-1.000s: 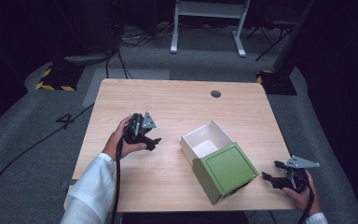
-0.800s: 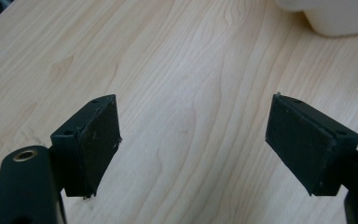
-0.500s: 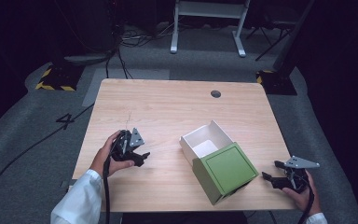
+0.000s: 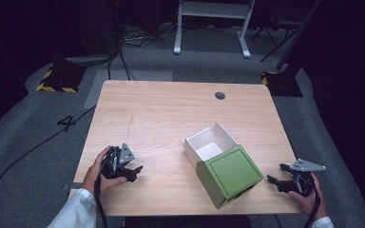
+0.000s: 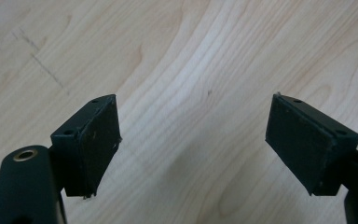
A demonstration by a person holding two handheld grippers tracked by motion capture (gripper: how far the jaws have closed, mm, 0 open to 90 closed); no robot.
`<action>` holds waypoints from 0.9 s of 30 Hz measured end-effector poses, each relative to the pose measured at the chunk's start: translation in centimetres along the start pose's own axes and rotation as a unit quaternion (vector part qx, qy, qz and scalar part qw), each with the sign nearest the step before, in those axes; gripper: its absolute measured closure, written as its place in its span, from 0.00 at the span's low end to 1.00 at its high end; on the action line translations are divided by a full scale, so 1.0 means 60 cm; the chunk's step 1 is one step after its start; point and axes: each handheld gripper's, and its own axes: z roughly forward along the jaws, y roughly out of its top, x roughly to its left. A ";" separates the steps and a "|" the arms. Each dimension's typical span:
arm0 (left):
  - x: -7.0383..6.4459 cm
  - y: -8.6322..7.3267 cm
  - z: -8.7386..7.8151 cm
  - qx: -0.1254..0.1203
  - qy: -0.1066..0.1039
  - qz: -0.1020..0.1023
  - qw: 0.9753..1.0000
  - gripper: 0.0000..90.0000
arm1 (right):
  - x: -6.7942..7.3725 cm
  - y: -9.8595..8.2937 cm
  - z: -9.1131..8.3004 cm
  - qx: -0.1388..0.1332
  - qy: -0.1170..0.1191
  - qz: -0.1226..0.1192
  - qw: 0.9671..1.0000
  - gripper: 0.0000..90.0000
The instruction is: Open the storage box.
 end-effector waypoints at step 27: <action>0.030 -0.108 -0.011 -0.024 -0.023 -0.124 0.992 0.18 | 0.001 -0.001 -0.001 -0.001 -0.001 -0.003 1.000 0.22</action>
